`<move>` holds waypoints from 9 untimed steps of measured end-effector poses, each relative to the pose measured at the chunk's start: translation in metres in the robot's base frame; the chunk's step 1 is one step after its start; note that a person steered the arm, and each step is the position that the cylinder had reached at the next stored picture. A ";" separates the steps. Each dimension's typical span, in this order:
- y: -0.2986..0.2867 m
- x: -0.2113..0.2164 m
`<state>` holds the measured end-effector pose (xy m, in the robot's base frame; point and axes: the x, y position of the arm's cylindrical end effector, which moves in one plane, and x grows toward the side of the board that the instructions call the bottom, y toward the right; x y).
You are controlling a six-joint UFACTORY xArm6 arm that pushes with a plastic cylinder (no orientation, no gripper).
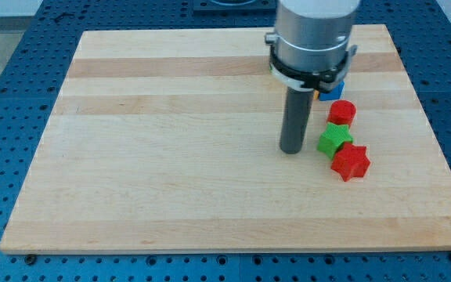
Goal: Move red star slightly right
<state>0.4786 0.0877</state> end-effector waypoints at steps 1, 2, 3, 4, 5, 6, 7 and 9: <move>0.033 0.000; 0.059 0.000; 0.073 0.000; 0.067 0.006; 0.044 0.014; 0.037 0.026; 0.037 0.040; 0.038 0.063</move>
<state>0.5414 0.1260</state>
